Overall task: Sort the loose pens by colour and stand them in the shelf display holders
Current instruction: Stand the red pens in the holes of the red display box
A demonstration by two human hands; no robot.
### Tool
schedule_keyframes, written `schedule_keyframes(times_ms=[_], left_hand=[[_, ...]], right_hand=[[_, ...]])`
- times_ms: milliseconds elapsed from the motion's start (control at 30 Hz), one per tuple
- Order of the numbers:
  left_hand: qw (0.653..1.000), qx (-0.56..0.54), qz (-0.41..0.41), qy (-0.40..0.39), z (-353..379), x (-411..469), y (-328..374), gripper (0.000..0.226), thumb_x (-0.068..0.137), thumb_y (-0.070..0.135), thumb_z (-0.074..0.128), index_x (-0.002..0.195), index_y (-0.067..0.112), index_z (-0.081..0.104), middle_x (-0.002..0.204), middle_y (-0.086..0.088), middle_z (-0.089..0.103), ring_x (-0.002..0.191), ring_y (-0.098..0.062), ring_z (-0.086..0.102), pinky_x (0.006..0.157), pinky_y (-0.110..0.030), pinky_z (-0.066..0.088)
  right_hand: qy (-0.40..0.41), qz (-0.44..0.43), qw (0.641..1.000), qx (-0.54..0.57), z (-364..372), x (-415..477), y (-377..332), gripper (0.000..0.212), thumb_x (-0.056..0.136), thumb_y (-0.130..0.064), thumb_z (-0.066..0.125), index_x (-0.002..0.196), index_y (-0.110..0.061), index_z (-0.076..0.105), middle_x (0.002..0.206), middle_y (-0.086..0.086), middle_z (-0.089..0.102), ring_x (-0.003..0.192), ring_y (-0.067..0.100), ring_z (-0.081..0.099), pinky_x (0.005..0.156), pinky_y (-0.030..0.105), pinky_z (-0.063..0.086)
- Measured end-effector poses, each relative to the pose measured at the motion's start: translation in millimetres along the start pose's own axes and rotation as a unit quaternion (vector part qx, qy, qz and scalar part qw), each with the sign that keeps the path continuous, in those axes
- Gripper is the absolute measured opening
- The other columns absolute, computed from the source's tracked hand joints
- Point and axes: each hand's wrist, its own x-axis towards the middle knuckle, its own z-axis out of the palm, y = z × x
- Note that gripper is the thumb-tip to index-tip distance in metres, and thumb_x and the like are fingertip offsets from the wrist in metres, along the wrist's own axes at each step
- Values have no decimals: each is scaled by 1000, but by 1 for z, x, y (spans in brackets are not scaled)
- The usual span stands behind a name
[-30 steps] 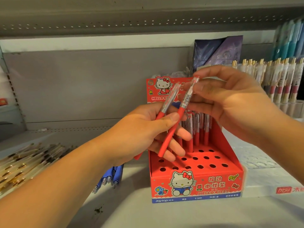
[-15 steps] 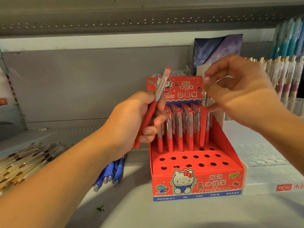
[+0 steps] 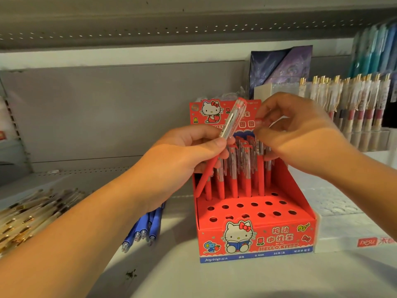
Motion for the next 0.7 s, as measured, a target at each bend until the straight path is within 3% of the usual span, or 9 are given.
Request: schedule_keyframes(times_ms=[167, 333, 467, 567, 633, 700], left_hand=[[1000, -19, 0, 20, 4, -2, 3, 18, 73, 28, 69, 87, 20, 77, 82, -4, 69, 72, -16, 64, 63, -23, 55], [999, -22, -15, 26, 5, -2, 3, 22, 84, 11, 69, 105, 4, 70, 85, -11, 68, 70, -19, 68, 61, -24, 57], [1000, -25, -11, 12, 6, -3, 4, 18, 86, 11, 67, 102, 5, 70, 81, -9, 70, 71, -21, 71, 65, -28, 60], [999, -31, -10, -7, 6, -5, 5, 9, 86, 11, 66, 93, 9, 72, 78, -7, 70, 70, -20, 71, 62, -26, 58], [999, -40, -16, -26, 7, -6, 5, 9, 83, 16, 67, 87, 16, 75, 79, -6, 71, 70, -18, 71, 63, -25, 57], [998, -39, -22, -53, 9, -7, 4, 11, 79, 21, 67, 85, 18, 75, 81, -6, 71, 69, -18, 70, 65, -28, 59]], right_hand=[[-55, 45, 995, -75, 0, 0, -1, 17, 80, -13, 69, 81, -27, 60, 71, -3, 65, 56, 24, 69, 53, 47, 59], [-125, 89, 980, -127, 0, -3, -5, 11, 79, -17, 67, 80, -24, 58, 59, -2, 63, 58, 27, 69, 61, 49, 60], [-96, 46, 974, -202, -3, -2, -8, 4, 78, -29, 65, 76, -26, 63, 67, -5, 66, 63, 15, 64, 66, 34, 56], [0, -29, 996, -80, -3, -3, -10, 5, 80, -25, 64, 75, -27, 65, 72, -7, 66, 61, 5, 58, 57, 18, 47], [-24, -70, 992, 102, -2, -6, -15, 12, 82, -16, 65, 85, -27, 67, 77, -6, 69, 64, 0, 60, 55, 15, 48], [-90, -69, 965, 235, -1, -9, -17, 22, 80, -13, 64, 99, -23, 69, 89, -4, 75, 81, 7, 69, 61, 25, 55]])
